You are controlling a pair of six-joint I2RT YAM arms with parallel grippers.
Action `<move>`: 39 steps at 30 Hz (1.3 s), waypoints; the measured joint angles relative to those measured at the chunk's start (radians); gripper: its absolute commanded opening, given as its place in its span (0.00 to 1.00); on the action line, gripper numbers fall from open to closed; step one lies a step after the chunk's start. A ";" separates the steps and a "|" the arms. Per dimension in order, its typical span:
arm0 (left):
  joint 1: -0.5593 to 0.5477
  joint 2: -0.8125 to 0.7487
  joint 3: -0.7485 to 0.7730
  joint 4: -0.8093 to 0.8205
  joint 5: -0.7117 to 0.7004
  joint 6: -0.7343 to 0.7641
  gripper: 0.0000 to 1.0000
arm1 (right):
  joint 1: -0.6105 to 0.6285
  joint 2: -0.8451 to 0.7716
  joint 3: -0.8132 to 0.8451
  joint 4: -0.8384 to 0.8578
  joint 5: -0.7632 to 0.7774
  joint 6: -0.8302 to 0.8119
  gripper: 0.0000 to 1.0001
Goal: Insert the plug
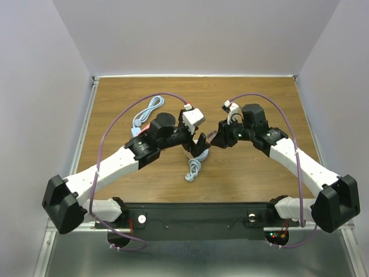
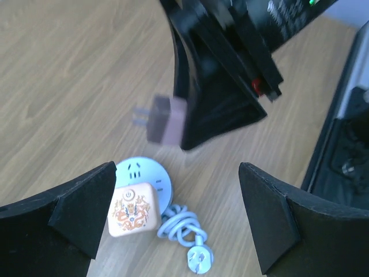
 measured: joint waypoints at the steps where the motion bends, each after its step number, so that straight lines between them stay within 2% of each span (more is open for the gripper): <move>1: 0.011 -0.027 -0.002 0.010 0.023 -0.009 0.96 | 0.000 -0.001 0.013 -0.019 -0.068 -0.024 0.05; 4: 0.022 -0.081 -0.002 0.033 0.080 -0.031 0.94 | 0.000 0.020 0.063 -0.090 -0.220 -0.083 0.02; 8: 0.031 -0.134 -0.008 0.040 0.144 -0.045 0.94 | 0.000 0.030 0.125 -0.185 -0.346 -0.159 0.00; 15: 0.035 -0.151 -0.008 0.004 0.255 -0.055 0.99 | 0.000 0.027 0.201 -0.301 -0.540 -0.276 0.01; 23: 0.037 -0.110 -0.007 -0.023 0.281 -0.075 0.99 | 0.000 0.027 0.254 -0.441 -0.628 -0.404 0.00; 31: 0.038 -0.056 -0.007 -0.031 0.355 -0.092 0.98 | 0.000 0.028 0.255 -0.495 -0.658 -0.456 0.00; 35: 0.039 -0.045 -0.006 -0.019 0.411 -0.100 0.90 | 0.001 0.031 0.255 -0.506 -0.664 -0.472 0.00; 39: 0.039 -0.028 -0.005 0.005 0.477 -0.113 0.62 | 0.008 0.041 0.255 -0.515 -0.671 -0.481 0.00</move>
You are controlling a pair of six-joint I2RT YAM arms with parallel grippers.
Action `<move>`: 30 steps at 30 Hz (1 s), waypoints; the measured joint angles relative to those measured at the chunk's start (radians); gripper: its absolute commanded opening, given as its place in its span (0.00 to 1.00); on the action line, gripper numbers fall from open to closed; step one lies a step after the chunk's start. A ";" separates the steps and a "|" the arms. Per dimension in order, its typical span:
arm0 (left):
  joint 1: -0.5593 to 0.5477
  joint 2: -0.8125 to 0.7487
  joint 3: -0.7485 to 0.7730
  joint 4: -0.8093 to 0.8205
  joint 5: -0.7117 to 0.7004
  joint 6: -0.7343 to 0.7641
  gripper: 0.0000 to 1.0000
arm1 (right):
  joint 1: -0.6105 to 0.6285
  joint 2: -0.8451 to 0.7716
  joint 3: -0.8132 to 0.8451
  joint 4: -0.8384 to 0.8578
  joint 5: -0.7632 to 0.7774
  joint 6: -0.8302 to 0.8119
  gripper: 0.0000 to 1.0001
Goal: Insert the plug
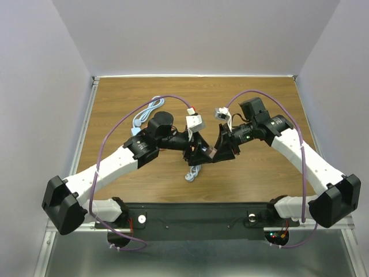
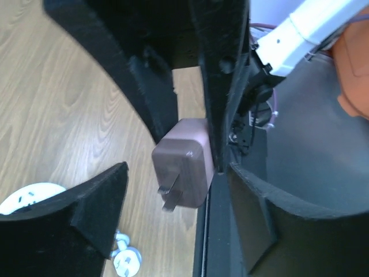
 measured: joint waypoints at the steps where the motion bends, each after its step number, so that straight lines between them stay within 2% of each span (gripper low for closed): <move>1: 0.000 0.006 0.000 0.006 0.015 -0.004 0.42 | 0.004 0.002 0.000 -0.002 0.000 -0.003 0.00; 2: 0.000 0.013 0.000 0.010 0.039 -0.008 0.26 | 0.005 0.005 0.000 -0.003 0.002 -0.009 0.01; 3: 0.000 0.016 0.000 0.008 0.055 -0.013 0.03 | 0.006 0.007 0.000 -0.007 0.004 -0.025 0.00; 4: 0.003 0.018 0.000 -0.001 0.063 -0.030 0.00 | 0.005 0.006 0.000 -0.018 0.008 -0.037 0.00; 7: 0.016 0.030 0.001 0.006 0.094 -0.053 0.00 | 0.008 0.007 0.004 -0.023 0.019 -0.057 0.06; 10: 0.015 0.030 0.001 0.006 0.103 -0.053 0.00 | 0.012 0.006 0.005 -0.032 0.021 -0.057 0.24; 11: 0.015 0.027 -0.002 0.008 0.099 -0.054 0.00 | 0.012 0.005 0.008 -0.034 0.030 -0.056 0.37; 13: 0.014 0.016 -0.010 0.013 0.087 -0.054 0.00 | 0.012 -0.001 0.010 -0.031 0.040 -0.052 0.49; 14: 0.013 0.000 -0.021 0.024 0.078 -0.050 0.00 | 0.014 -0.007 0.011 -0.031 0.050 -0.040 0.60; 16: 0.009 -0.031 -0.043 0.037 0.062 -0.044 0.00 | 0.019 -0.015 0.013 -0.032 0.068 -0.029 0.67; 21: 0.006 -0.088 -0.059 0.053 0.031 -0.041 0.00 | 0.018 -0.022 0.015 -0.011 0.106 0.016 0.70; 26: 0.014 -0.089 -0.071 0.069 -0.050 -0.044 0.00 | 0.018 -0.037 0.006 0.068 0.232 0.106 0.71; 30: 0.050 -0.106 -0.105 0.108 -0.094 -0.063 0.00 | 0.014 -0.115 -0.039 0.178 0.334 0.190 0.75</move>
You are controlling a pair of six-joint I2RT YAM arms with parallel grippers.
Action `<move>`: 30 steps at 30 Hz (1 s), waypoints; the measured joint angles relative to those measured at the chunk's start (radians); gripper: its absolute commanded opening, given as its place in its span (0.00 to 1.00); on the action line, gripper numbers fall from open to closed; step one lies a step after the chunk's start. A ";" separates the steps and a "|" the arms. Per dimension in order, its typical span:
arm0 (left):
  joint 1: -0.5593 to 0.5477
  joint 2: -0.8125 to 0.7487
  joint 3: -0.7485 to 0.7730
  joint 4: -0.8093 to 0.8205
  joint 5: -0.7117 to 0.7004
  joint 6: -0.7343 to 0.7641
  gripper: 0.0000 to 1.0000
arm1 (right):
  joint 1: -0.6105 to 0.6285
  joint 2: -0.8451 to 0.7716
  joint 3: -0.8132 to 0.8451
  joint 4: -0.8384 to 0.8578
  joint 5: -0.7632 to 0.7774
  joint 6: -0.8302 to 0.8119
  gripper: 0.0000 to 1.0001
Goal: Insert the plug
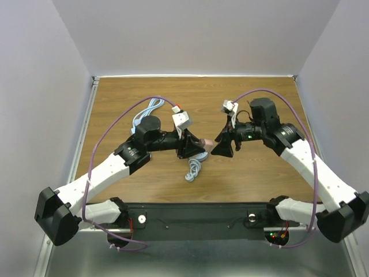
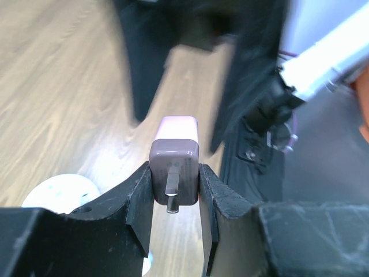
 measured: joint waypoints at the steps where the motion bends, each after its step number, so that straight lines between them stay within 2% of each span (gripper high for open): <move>1: 0.012 -0.007 -0.010 0.012 -0.006 -0.010 0.00 | -0.003 -0.039 -0.022 0.044 0.026 0.024 0.75; 7: 0.055 -0.036 -0.037 0.110 -0.027 -0.061 0.00 | -0.004 -0.185 -0.119 0.282 0.061 0.167 0.75; 11: 0.055 -0.034 -0.037 0.179 -0.016 -0.095 0.00 | -0.004 -0.208 -0.236 0.520 0.051 0.291 0.75; 17: 0.054 -0.033 -0.037 0.284 0.029 -0.153 0.00 | -0.004 -0.235 -0.368 0.757 0.055 0.423 0.74; 25: 0.054 -0.040 -0.037 0.360 0.063 -0.201 0.00 | -0.004 -0.275 -0.396 1.027 0.051 0.523 0.71; 30: 0.055 -0.057 -0.037 0.393 0.080 -0.218 0.00 | -0.004 -0.277 -0.396 1.101 0.038 0.560 0.66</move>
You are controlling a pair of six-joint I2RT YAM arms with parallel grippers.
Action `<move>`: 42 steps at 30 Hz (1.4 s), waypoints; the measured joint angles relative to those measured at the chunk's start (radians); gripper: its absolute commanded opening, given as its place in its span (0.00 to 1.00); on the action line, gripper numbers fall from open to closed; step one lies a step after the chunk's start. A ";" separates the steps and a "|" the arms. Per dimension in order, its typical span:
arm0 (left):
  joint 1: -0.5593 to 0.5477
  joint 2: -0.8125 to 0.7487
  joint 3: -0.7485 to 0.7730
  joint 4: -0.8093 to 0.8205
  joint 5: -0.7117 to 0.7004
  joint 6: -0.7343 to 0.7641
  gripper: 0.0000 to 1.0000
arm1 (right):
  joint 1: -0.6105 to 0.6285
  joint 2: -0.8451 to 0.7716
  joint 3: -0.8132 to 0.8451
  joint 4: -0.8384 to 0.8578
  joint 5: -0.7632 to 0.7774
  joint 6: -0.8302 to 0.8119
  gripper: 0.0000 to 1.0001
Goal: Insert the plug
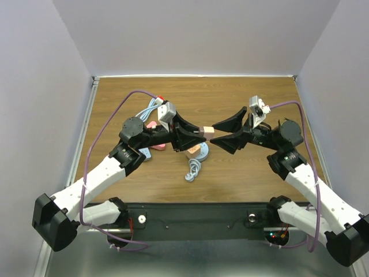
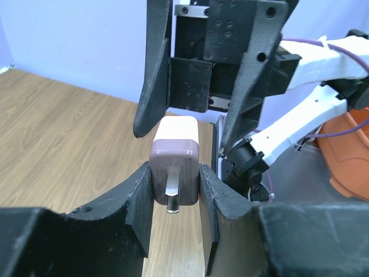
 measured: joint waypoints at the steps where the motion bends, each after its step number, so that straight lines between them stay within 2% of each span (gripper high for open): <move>1: 0.000 -0.001 0.000 0.009 0.004 -0.003 0.00 | 0.000 0.003 0.000 0.017 -0.007 0.010 0.65; 15: -0.001 -0.001 0.000 0.066 0.029 -0.035 0.00 | 0.000 0.070 -0.005 0.168 -0.059 0.105 0.51; 28: -0.013 0.004 0.000 0.101 0.035 -0.045 0.00 | 0.000 0.084 -0.016 0.288 -0.126 0.186 0.24; 31: -0.013 0.011 0.000 0.116 0.035 -0.046 0.00 | -0.006 0.098 -0.016 0.320 -0.135 0.203 0.00; 33: -0.013 0.017 0.000 0.124 0.035 -0.046 0.00 | -0.011 0.105 -0.016 0.333 -0.138 0.212 0.00; 35: -0.013 0.024 0.000 0.134 0.032 -0.046 0.14 | -0.014 0.108 -0.016 0.343 -0.138 0.217 0.01; 36: -0.013 0.026 0.000 0.135 0.029 -0.046 0.24 | -0.016 0.109 -0.017 0.345 -0.138 0.219 0.00; 37: -0.013 0.027 0.000 0.135 0.025 -0.046 0.45 | -0.018 0.110 -0.017 0.346 -0.137 0.222 0.00; 39: -0.013 0.032 0.000 0.130 0.016 -0.042 0.59 | -0.019 0.111 -0.021 0.347 -0.126 0.225 0.00; 40: -0.013 0.034 0.000 0.126 0.006 -0.038 0.98 | -0.020 0.111 -0.024 0.346 -0.113 0.226 0.00; 42: -0.016 0.044 0.000 0.098 -0.009 -0.024 0.99 | -0.015 0.112 -0.036 0.341 -0.085 0.221 0.01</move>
